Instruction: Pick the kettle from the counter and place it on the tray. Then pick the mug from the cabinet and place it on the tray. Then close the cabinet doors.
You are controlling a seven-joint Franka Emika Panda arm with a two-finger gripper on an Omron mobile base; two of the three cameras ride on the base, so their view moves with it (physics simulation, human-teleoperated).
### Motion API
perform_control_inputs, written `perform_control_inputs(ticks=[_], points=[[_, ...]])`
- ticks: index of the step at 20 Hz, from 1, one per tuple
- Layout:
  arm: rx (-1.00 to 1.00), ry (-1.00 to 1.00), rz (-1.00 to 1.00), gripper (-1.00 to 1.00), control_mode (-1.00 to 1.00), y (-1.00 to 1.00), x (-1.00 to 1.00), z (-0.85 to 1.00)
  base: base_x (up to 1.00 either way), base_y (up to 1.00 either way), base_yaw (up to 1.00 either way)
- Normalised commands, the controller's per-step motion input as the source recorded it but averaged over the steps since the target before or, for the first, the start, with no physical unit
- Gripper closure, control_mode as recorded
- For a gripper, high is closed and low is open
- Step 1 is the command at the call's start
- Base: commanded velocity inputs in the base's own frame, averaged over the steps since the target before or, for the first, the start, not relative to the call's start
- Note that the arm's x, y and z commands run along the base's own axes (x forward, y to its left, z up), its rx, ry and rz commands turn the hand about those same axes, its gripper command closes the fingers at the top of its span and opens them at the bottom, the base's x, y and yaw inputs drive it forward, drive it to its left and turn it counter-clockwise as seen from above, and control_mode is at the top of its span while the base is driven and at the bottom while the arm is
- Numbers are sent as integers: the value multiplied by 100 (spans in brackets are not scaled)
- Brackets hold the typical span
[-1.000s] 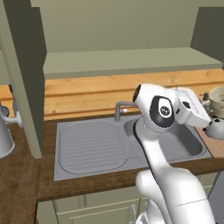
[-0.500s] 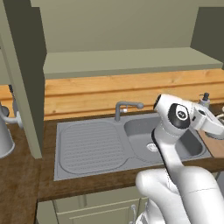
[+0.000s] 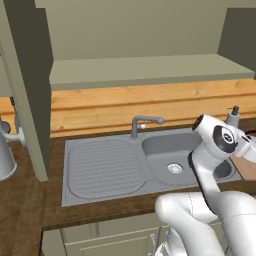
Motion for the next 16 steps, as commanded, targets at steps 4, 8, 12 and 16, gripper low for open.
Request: perform_control_inputs(ticks=[4, 8, 12, 16], points=[[11, -4, 0, 100, -100, -37, 43, -40, 0, 0, 0], [9, 0, 0, 100, -100, -32, 62, -41, 0, 0, 0], [14, 2, 0, 100, -100, -39, 65, -46, 0, 0, 0], [15, 0, 0, 100, -100, -44, 54, -47, 0, 0, 0]])
